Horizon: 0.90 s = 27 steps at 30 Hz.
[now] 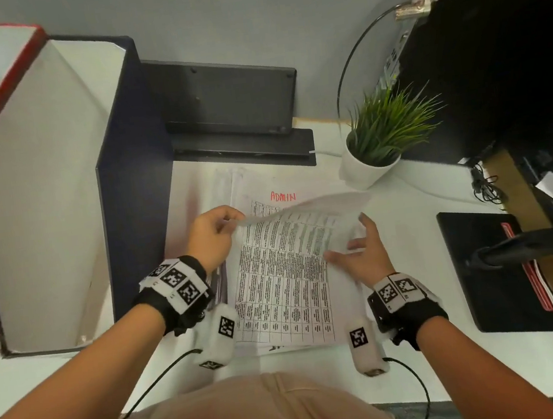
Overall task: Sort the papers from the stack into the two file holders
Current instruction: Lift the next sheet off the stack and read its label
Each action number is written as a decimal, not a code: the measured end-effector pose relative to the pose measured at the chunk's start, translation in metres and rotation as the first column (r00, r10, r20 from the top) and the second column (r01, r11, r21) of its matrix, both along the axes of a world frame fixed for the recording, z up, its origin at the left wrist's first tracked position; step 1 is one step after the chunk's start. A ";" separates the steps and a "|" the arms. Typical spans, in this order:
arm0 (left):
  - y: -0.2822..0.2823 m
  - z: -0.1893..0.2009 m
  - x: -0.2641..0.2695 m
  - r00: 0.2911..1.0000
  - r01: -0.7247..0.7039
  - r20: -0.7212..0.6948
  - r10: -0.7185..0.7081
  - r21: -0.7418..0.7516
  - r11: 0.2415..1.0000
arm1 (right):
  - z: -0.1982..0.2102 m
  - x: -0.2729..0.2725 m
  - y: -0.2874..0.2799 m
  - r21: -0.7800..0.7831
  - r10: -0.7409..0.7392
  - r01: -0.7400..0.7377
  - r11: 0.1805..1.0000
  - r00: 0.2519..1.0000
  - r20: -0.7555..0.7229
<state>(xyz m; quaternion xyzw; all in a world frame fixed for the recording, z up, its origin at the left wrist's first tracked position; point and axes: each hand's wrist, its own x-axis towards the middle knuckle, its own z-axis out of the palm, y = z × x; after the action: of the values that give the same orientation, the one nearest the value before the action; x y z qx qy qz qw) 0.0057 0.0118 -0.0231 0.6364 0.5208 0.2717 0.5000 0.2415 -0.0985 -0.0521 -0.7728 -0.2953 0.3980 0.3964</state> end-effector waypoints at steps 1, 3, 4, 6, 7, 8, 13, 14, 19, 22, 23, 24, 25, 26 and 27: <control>0.001 0.001 0.000 1.000 0.021 0.016 -0.021 -0.036 0.999 | 0.001 0.001 -0.001 0.030 0.005 -0.005 1.000 1.000 -0.006; 0.003 0.005 0.002 0.998 0.045 0.052 -0.041 -0.080 0.996 | 0.003 0.003 -0.003 0.085 0.059 -0.063 0.994 0.997 0.042; 0.004 0.006 0.004 0.998 0.027 0.063 -0.021 -0.098 0.995 | 0.003 0.004 -0.004 0.095 0.085 -0.092 0.991 0.994 0.075; 0.012 0.005 0.007 0.995 -0.093 0.011 0.095 -0.143 0.985 | 0.000 0.004 -0.007 0.111 0.079 -0.088 0.990 0.993 0.087; 0.018 0.002 0.009 0.986 -0.167 -0.050 0.161 -0.160 0.973 | -0.002 0.004 -0.009 0.124 0.060 -0.068 0.990 0.996 0.073; 0.024 -0.001 0.009 0.972 -0.219 -0.122 0.200 -0.169 0.961 | -0.004 0.004 -0.011 0.134 0.040 -0.045 0.990 0.998 0.042; 0.037 -0.004 0.010 0.815 -0.102 -0.579 0.011 -0.125 0.987 | -0.008 0.004 -0.010 0.143 -0.156 0.219 0.965 0.920 -0.359; 0.037 -0.004 0.011 0.785 -0.080 -0.620 -0.005 -0.110 0.991 | -0.008 0.004 -0.009 0.125 -0.191 0.264 0.956 0.888 -0.418; 0.029 -0.008 0.021 0.792 -0.060 -0.610 -0.009 -0.093 0.994 | -0.005 -0.003 -0.007 0.086 -0.245 0.313 0.946 0.860 -0.447; 0.025 -0.010 0.022 0.822 -0.050 -0.569 0.006 -0.061 0.997 | -0.007 0.000 -0.008 0.149 -0.210 0.274 0.950 0.915 -0.345; 0.024 -0.011 0.021 0.831 -0.029 -0.556 -0.003 -0.050 0.998 | -0.007 0.002 -0.009 0.172 -0.197 0.255 0.951 0.934 -0.297; 0.023 -0.010 0.020 0.840 -0.008 -0.542 -0.017 -0.043 0.999 | -0.007 0.004 -0.010 0.187 -0.178 0.231 0.955 0.948 -0.263; 0.021 -0.010 0.019 0.846 0.017 -0.532 -0.030 -0.029 0.999 | -0.005 0.005 -0.010 0.193 -0.157 0.203 0.960 0.961 -0.228; 0.019 -0.010 0.018 0.850 0.045 -0.525 -0.041 -0.004 0.999 | -0.004 0.007 -0.010 0.201 -0.135 0.173 0.964 0.972 -0.191; 0.017 -0.009 0.017 0.853 0.080 -0.520 -0.047 0.041 0.996 | -0.003 0.008 -0.010 0.201 -0.112 0.141 0.969 0.982 -0.152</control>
<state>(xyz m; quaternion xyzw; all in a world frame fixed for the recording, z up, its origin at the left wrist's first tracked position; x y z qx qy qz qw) 0.0230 0.0286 -0.0321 0.7178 0.6064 0.0892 0.3303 0.2493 -0.1086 -0.0552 -0.7140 -0.2575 0.3913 0.5203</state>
